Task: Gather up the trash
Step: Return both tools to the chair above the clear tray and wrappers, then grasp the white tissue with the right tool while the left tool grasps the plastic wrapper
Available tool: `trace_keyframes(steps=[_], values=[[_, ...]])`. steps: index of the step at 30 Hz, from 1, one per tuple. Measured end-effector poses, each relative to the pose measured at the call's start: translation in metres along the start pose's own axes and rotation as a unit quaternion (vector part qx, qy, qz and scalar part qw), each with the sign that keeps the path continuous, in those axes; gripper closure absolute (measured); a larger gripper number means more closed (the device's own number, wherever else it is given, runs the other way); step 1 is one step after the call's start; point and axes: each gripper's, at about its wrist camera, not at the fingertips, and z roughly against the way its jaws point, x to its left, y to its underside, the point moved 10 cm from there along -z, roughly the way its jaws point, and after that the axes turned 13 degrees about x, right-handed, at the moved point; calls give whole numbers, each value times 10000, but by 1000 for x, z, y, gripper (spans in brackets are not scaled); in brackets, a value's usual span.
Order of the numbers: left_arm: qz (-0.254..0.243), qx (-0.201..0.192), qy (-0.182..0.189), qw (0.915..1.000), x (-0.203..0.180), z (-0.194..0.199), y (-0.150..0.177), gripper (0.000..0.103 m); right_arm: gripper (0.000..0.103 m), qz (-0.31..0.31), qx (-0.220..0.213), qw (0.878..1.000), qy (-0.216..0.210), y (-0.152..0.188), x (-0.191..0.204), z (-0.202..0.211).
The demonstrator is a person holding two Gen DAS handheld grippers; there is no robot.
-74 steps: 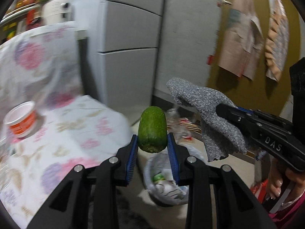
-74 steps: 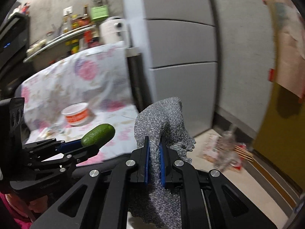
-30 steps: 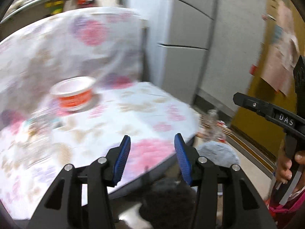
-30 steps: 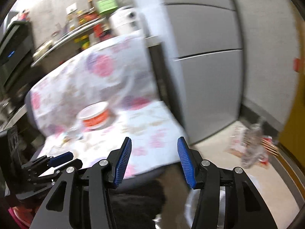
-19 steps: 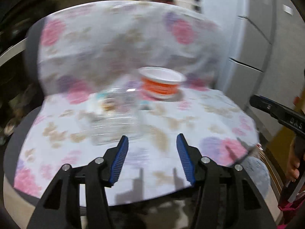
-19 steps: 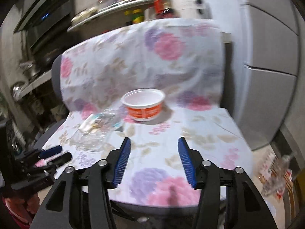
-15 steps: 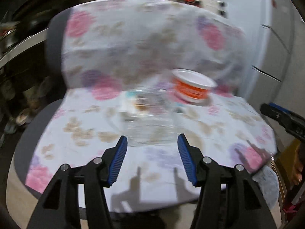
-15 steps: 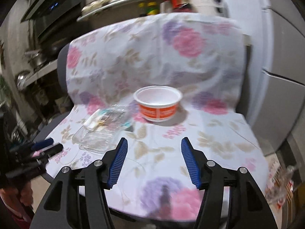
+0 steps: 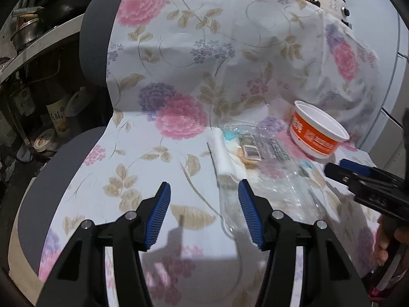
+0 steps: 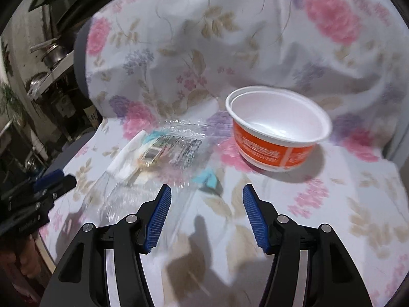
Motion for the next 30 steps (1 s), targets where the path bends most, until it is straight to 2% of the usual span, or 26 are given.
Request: trace_keyframes(steps=[4,8,11,14,16,19,20,21,22,26,30], values=[[-3,33,43,10000,1,-9,-8,49,35,-339,228,9990,-204,-16,-4,-31],[-62,96,57,9999,-2,-20,-12,49,33,-788,524,9929,-727,-19,-7,-55],[-61,191,93,9998,-4,-29,-11,49,33,-893,531,9910,-843,-18,-8,-62],[-59,285,116,9995,-5,-37,-9,49,47,-964,487,9894,-971,-23,-6,-63],[-54,336,122,9993,-6,-41,-8,49,68,-1084,488,9866,-1122,-27,-6,-65],[-74,315,78,9994,-5,-37,-7,49,86,-1189,444,9838,-1267,-31,-5,-60],[-76,285,55,9995,-4,-34,-8,49,89,-1182,363,9846,-1238,-33,-5,-56],[-63,257,39,9996,-2,-31,-8,49,97,-1149,228,9854,-1234,-36,-3,-47],[-37,228,18,9997,1,-27,-8,50,100,-1113,148,9859,-1237,-38,-2,-41],[48,146,12,9999,10,-13,-11,50,102,-907,-441,9878,-1190,-48,3,2],[-37,106,12,9999,6,-7,-14,50,103,-681,-1088,9886,-789,-51,0,56]])
